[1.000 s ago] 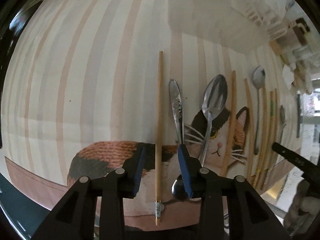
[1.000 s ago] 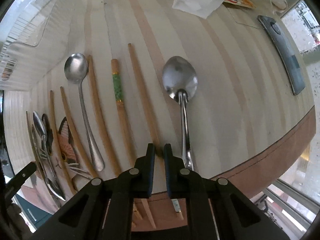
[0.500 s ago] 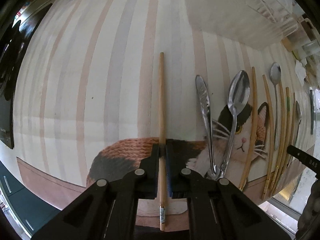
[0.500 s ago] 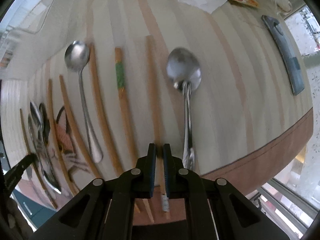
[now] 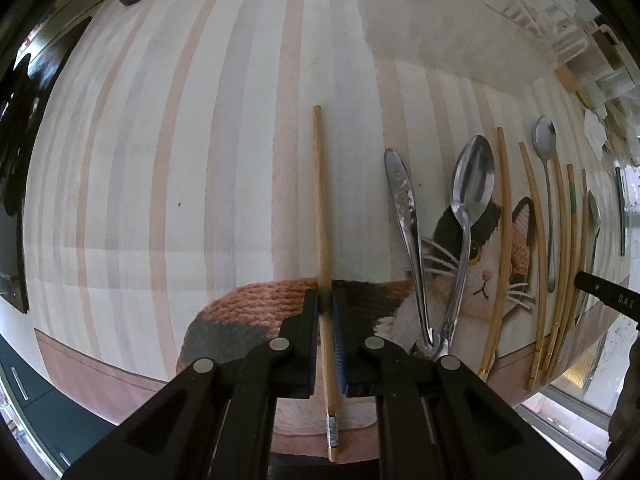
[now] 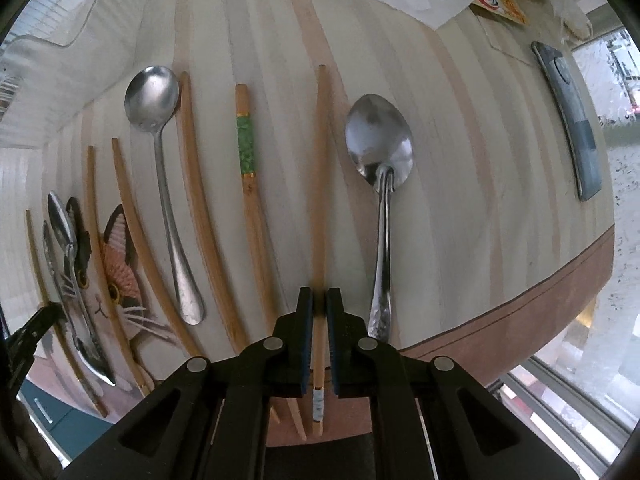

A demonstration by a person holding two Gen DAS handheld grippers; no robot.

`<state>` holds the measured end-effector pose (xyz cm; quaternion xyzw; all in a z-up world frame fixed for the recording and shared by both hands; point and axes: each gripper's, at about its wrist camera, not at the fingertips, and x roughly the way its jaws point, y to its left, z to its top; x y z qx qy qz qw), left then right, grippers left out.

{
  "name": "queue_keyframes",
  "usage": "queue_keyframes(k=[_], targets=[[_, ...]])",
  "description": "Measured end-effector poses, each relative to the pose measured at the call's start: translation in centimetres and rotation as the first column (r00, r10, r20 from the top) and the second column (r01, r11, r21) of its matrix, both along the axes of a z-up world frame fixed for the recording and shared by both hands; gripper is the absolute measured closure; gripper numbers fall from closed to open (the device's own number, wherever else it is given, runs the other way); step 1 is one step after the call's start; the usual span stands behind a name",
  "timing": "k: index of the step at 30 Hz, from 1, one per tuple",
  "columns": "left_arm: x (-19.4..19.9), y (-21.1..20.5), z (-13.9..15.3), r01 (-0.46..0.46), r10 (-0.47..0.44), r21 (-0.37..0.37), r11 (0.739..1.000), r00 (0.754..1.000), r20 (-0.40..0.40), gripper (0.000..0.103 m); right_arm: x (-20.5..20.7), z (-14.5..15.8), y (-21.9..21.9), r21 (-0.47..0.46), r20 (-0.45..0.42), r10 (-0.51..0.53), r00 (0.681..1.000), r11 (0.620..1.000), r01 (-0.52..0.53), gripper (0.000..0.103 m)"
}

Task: Organize utensils
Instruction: 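Lift both held chopsticks into the clear rack and open both tools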

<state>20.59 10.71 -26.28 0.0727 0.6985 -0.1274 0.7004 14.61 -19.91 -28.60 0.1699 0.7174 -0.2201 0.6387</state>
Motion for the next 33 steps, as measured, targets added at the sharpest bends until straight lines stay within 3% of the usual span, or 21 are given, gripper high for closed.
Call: queue_keyframes(k=[8, 13, 19, 26, 30, 33], targets=[[-0.1, -1.7, 0.9, 0.002, -0.004, 0.055, 0.998, 0.999, 0.034, 0.099, -0.3, -0.2, 1.7, -0.015, 0.032, -0.026, 0.999, 1.000, 0.026, 0.096], [-0.1, -2.5, 6.6, -0.046, 0.035, 0.065, 0.997, 0.987, 0.158, 0.099, -1.9, 1.6, 1.7, -0.014, 0.084, -0.017, 0.996, 1.000, 0.018, 0.096], [2.2, -4.4, 15.6, -0.092, 0.090, -0.009, 0.996, 0.951, 0.295, 0.099, -0.8, 7.7, 2.4, -0.002, 0.232, 0.055, 0.971, 0.998, -0.056, 0.096], [8.3, -7.3, 23.0, -0.078, 0.133, -0.167, 0.983, 0.926, 0.354, 0.099, 5.4, 16.4, 2.6, 0.058, 0.443, 0.126, 0.888, 0.984, -0.169, 0.096], [12.5, -9.4, 23.8, -0.069, 0.138, -0.217, 0.974, 0.937, 0.322, 0.099, 11.1, 18.8, 2.4, 0.087, 0.506, 0.136, 0.852, 0.975, -0.207, 0.096], [15.8, -10.9, 22.5, -0.067, 0.131, -0.231, 0.971, 0.953, 0.272, 0.099, 15.5, 18.9, 2.5, 0.108, 0.512, 0.132, 0.849, 0.970, -0.216, 0.096]])
